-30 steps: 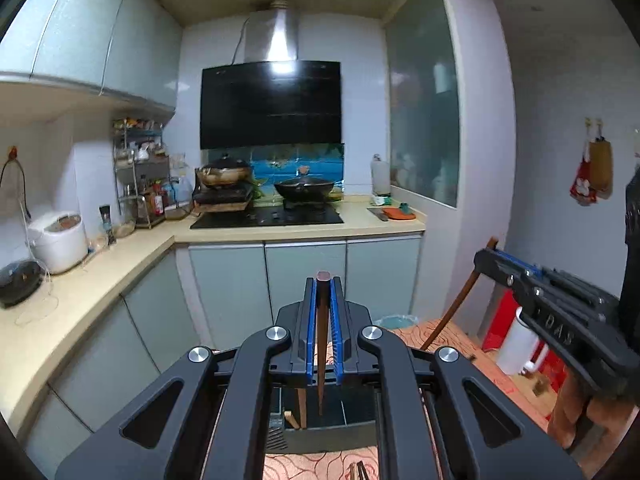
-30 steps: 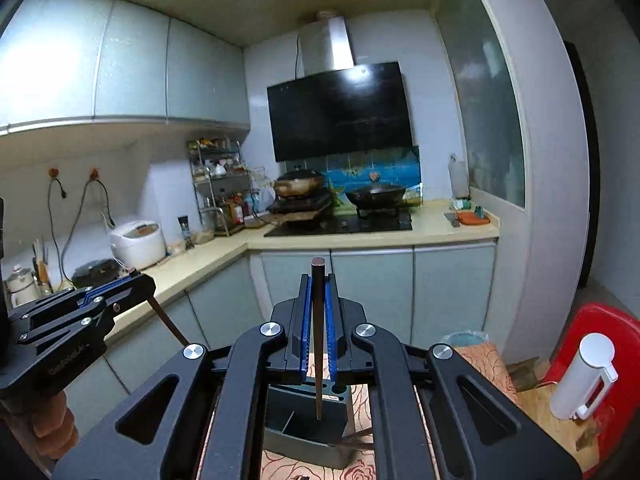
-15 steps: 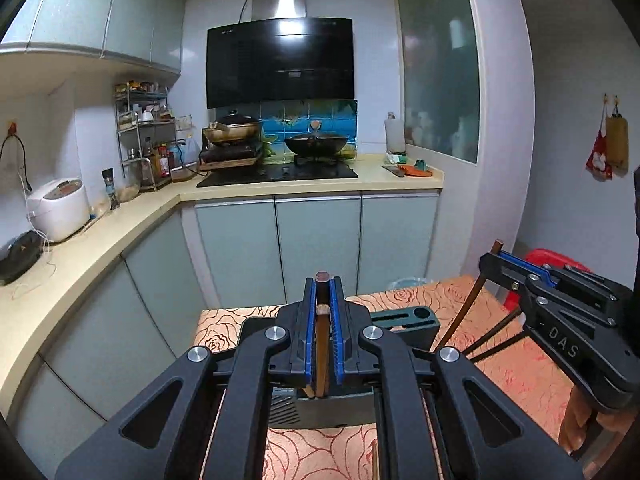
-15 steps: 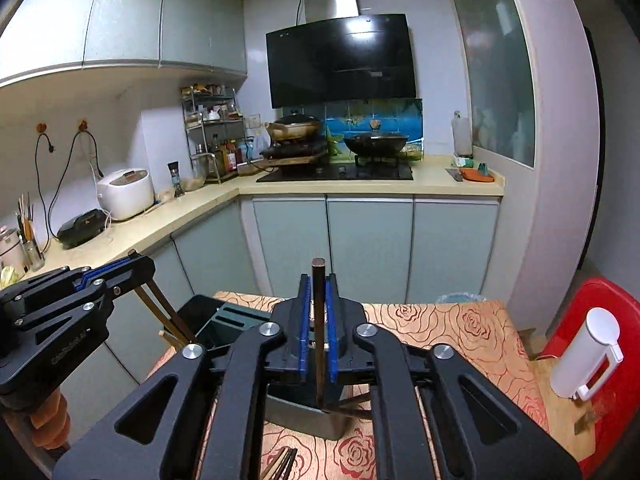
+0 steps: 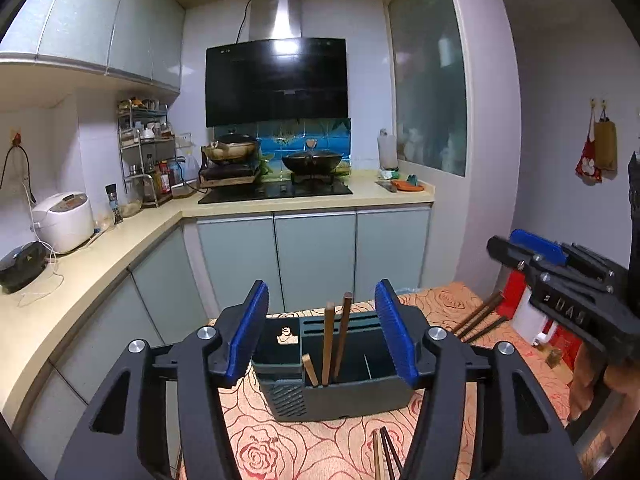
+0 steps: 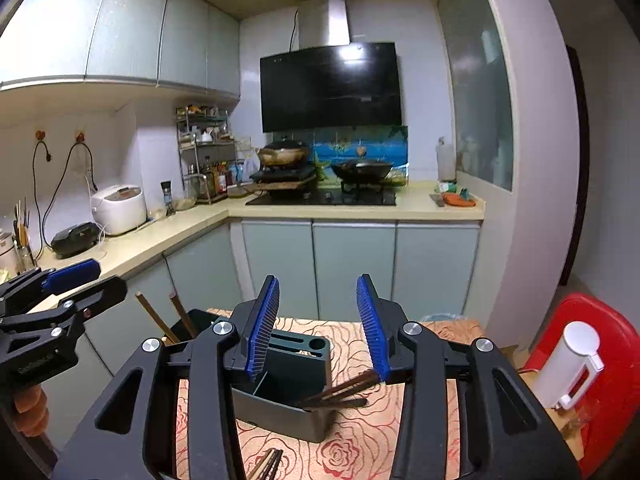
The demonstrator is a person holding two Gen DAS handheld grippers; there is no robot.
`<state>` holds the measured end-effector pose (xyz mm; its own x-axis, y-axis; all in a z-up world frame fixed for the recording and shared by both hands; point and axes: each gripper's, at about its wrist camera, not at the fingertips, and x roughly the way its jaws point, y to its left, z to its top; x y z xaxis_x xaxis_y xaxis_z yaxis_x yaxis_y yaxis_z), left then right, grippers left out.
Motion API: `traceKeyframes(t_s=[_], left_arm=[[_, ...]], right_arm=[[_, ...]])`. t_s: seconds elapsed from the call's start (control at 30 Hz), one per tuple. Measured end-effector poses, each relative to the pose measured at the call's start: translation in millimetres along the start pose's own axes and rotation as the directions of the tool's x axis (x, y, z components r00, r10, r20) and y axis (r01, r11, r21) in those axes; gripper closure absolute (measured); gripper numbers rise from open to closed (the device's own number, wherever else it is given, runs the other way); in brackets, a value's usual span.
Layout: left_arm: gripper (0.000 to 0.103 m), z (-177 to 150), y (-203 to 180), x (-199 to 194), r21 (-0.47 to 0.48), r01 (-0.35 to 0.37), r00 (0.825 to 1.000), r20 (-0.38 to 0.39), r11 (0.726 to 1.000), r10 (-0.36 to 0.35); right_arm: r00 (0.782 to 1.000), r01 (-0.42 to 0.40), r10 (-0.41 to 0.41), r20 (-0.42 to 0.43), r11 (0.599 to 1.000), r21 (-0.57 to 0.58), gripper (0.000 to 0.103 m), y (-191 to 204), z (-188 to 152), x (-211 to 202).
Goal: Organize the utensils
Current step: 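Open both tools to release the chopsticks into the holder, then move both tools back down to the chopsticks on the table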
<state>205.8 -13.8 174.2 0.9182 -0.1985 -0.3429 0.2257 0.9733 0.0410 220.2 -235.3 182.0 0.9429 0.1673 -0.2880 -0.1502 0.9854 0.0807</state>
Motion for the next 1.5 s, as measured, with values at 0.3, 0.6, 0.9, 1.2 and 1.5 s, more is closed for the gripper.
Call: traceKeyframes(t_s=[0.3,0.6,0.9,1.2,1.5], left_arm=[[0.044,-75,8,-45,-0.025,0.079,0.995,-0.065,0.997,-0.080],[0.043,-196,-7,-70,0.034,0.126,0.957,-0.267,0.991,-0.113],[0.043,-264,-32,-79,0.061,0.191,0.908,-0.390,0.980,-0.153],[0.043,-282,-39,-70,0.082,0.184,0.889,-0.439,0.980,-0.130],[0.043,-288,-40,-60,0.089,0.155,0.881,-0.462,0.984,-0.097]], right_arm=[[0.997,-0.056,0.056,-0.051,0.998,0.005,0.057,-7,-62,-58],[0.963,-0.086,0.066,-0.261,0.994,-0.069,0.057,15,-183,-80],[0.922,-0.155,0.105,-0.373,0.982,-0.106,0.057,43,-248,-94],[0.887,-0.212,0.138,-0.441,0.970,-0.123,0.057,63,-274,-91],[0.886,-0.204,0.107,-0.451,0.964,-0.171,0.057,72,-282,-85]])
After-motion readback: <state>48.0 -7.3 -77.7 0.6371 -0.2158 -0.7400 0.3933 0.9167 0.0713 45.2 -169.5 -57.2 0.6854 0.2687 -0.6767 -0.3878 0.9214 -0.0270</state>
